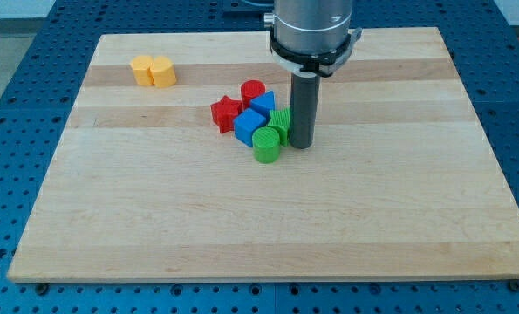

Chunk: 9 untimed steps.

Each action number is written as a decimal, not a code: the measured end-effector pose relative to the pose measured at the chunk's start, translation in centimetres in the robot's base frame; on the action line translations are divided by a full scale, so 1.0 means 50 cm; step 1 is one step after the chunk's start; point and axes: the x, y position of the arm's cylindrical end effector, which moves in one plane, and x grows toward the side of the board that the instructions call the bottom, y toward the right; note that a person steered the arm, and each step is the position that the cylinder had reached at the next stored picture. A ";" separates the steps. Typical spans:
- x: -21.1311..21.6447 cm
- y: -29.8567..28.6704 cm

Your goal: Move your arm to the left of the hexagon

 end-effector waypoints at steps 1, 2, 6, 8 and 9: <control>-0.023 0.084; -0.095 0.099; -0.417 -0.434; -0.367 -0.587; -0.295 -0.583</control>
